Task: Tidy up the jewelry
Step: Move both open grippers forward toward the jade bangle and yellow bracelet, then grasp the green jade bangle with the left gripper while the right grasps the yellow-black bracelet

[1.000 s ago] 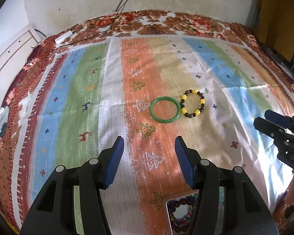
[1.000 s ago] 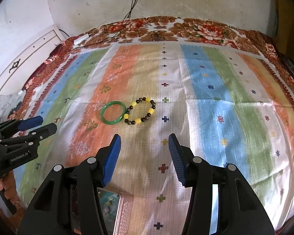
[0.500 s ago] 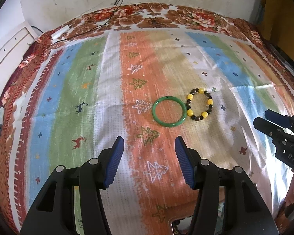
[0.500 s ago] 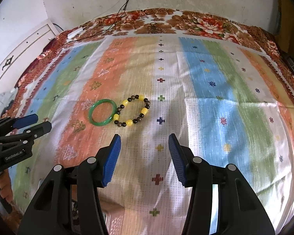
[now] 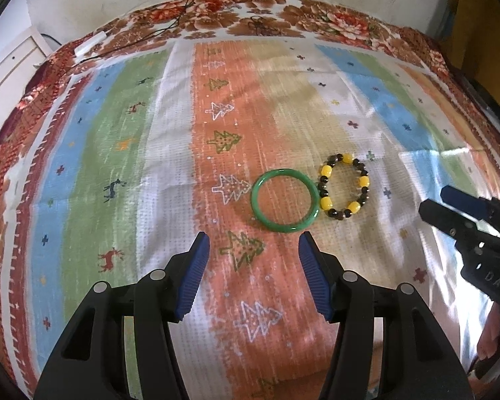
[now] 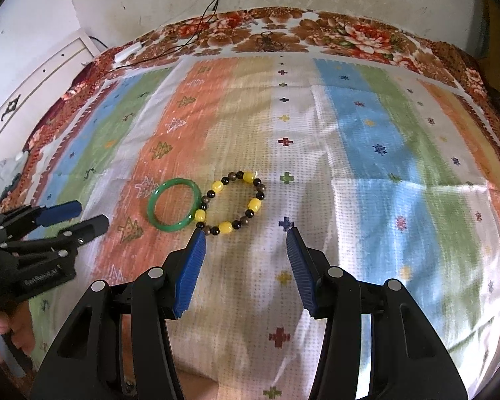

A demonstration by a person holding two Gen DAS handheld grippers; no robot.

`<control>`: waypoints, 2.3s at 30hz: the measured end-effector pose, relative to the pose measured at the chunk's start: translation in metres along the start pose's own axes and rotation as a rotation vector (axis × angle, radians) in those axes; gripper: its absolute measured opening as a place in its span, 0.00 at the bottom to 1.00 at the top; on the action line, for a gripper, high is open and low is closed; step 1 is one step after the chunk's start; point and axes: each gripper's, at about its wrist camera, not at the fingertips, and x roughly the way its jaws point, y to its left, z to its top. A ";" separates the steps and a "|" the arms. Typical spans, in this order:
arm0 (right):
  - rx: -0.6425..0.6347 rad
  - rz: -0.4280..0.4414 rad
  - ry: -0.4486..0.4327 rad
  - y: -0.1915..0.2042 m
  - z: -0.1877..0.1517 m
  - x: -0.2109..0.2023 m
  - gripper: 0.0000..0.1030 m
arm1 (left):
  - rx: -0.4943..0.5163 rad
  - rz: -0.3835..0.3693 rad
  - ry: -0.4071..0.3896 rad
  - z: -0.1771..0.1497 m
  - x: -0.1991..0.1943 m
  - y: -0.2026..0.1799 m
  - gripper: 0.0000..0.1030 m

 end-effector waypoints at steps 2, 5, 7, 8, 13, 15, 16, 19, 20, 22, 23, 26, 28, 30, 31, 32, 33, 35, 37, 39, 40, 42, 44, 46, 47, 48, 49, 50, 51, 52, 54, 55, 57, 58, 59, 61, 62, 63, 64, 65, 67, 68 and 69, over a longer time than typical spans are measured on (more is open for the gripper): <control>0.009 0.009 0.011 -0.001 0.004 0.006 0.49 | 0.015 0.013 0.006 0.003 0.007 0.000 0.54; 0.020 0.014 0.028 -0.002 0.008 0.016 0.49 | 0.026 0.024 0.014 0.007 0.016 0.001 0.54; 0.022 0.015 0.040 -0.002 0.009 0.022 0.49 | 0.028 0.026 0.021 0.010 0.022 0.003 0.54; 0.024 0.014 0.049 -0.003 0.010 0.027 0.49 | 0.027 0.025 0.023 0.011 0.025 0.003 0.54; 0.022 0.002 0.067 -0.003 0.013 0.039 0.49 | 0.024 0.016 0.038 0.016 0.037 0.004 0.54; 0.025 0.005 0.076 -0.004 0.015 0.044 0.49 | 0.028 0.015 0.042 0.018 0.042 0.003 0.54; 0.024 0.005 0.080 -0.005 0.016 0.046 0.49 | 0.030 0.015 0.043 0.019 0.044 0.003 0.54; 0.010 -0.002 0.100 -0.005 0.019 0.054 0.49 | 0.028 0.017 0.048 0.020 0.050 0.004 0.54; 0.010 -0.006 0.101 -0.005 0.020 0.056 0.49 | 0.023 0.016 0.050 0.020 0.051 0.004 0.54; 0.016 -0.009 0.103 -0.007 0.023 0.060 0.49 | 0.013 0.000 0.055 0.020 0.053 0.005 0.54; 0.020 -0.010 0.104 -0.008 0.024 0.062 0.49 | 0.010 -0.005 0.056 0.020 0.054 0.005 0.54; 0.020 -0.013 0.109 -0.008 0.027 0.068 0.49 | 0.011 -0.004 0.058 0.021 0.061 0.005 0.55; 0.017 -0.011 0.119 -0.007 0.027 0.074 0.49 | 0.005 0.002 0.066 0.021 0.067 0.007 0.55; 0.014 -0.015 0.126 -0.006 0.028 0.078 0.49 | -0.006 0.006 0.066 0.021 0.071 0.009 0.55; 0.014 -0.015 0.127 -0.006 0.028 0.080 0.49 | -0.005 0.003 0.058 0.021 0.072 0.010 0.55; 0.014 -0.014 0.129 -0.005 0.029 0.082 0.49 | -0.001 0.002 0.049 0.022 0.072 0.010 0.55; 0.015 -0.015 0.132 -0.006 0.029 0.085 0.49 | -0.002 0.002 0.044 0.023 0.072 0.010 0.55; 0.020 -0.013 0.135 -0.007 0.030 0.088 0.49 | -0.012 -0.002 0.043 0.024 0.074 0.012 0.55; 0.029 -0.010 0.144 -0.008 0.031 0.093 0.49 | -0.015 -0.011 0.056 0.025 0.079 0.012 0.55; 0.013 0.008 0.161 -0.007 0.030 0.099 0.49 | 0.006 0.010 0.069 0.023 0.085 0.011 0.48; 0.006 0.006 0.160 -0.006 0.031 0.100 0.49 | 0.013 0.015 0.071 0.023 0.087 0.010 0.46; 0.001 -0.003 0.158 -0.006 0.031 0.102 0.49 | 0.025 0.019 0.071 0.022 0.089 0.010 0.46; -0.005 -0.008 0.159 -0.005 0.030 0.103 0.49 | 0.041 0.024 0.065 0.021 0.090 0.009 0.46; -0.009 -0.011 0.162 -0.005 0.030 0.104 0.49 | 0.049 0.029 0.066 0.021 0.090 0.008 0.46; -0.013 -0.013 0.163 -0.005 0.029 0.104 0.49 | 0.053 0.032 0.067 0.021 0.091 0.007 0.46; -0.016 -0.014 0.164 -0.004 0.029 0.105 0.49 | 0.060 0.037 0.065 0.021 0.091 0.006 0.46; -0.019 -0.013 0.165 -0.004 0.029 0.105 0.49 | 0.065 0.038 0.063 0.020 0.091 0.006 0.46; -0.020 -0.011 0.167 -0.004 0.029 0.105 0.49 | 0.072 0.039 0.061 0.020 0.092 0.005 0.44; -0.020 -0.009 0.169 -0.005 0.029 0.105 0.49 | 0.082 0.038 0.060 0.019 0.092 0.003 0.40; -0.021 -0.007 0.171 -0.005 0.028 0.105 0.48 | 0.103 0.046 0.061 0.019 0.092 0.001 0.31; -0.031 -0.028 0.174 -0.006 0.028 0.105 0.39 | 0.117 0.052 0.067 0.019 0.092 -0.001 0.16; -0.028 -0.036 0.173 -0.008 0.027 0.105 0.30 | 0.114 0.046 0.071 0.019 0.091 0.000 0.13; -0.009 -0.023 0.179 -0.014 0.027 0.105 0.17 | 0.109 0.040 0.076 0.019 0.091 0.000 0.10; -0.004 -0.020 0.180 -0.015 0.027 0.105 0.14 | 0.109 0.037 0.077 0.019 0.091 0.001 0.10; 0.005 -0.011 0.184 -0.017 0.026 0.105 0.12 | 0.107 0.034 0.079 0.019 0.090 0.001 0.08; 0.010 0.004 0.189 -0.019 0.026 0.104 0.12 | 0.097 0.026 0.084 0.019 0.089 0.003 0.06; 0.009 0.010 0.190 -0.018 0.026 0.102 0.12 | 0.095 0.022 0.087 0.019 0.088 0.003 0.06; 0.009 0.016 0.191 -0.018 0.025 0.101 0.12 | 0.093 0.021 0.086 0.019 0.086 0.004 0.06; 0.010 0.018 0.191 -0.018 0.025 0.099 0.12 | 0.092 0.021 0.082 0.018 0.084 0.004 0.06; 0.008 0.020 0.189 -0.018 0.024 0.096 0.12 | 0.098 0.026 0.075 0.018 0.081 0.003 0.06; -0.006 0.014 0.182 -0.016 0.023 0.091 0.12 | 0.114 0.049 0.065 0.017 0.075 0.001 0.06; -0.019 0.007 0.174 -0.014 0.022 0.086 0.12 | 0.113 0.049 0.059 0.016 0.072 0.001 0.06; -0.026 0.004 0.169 -0.013 0.021 0.083 0.12 | 0.108 0.050 0.053 0.016 0.068 0.002 0.07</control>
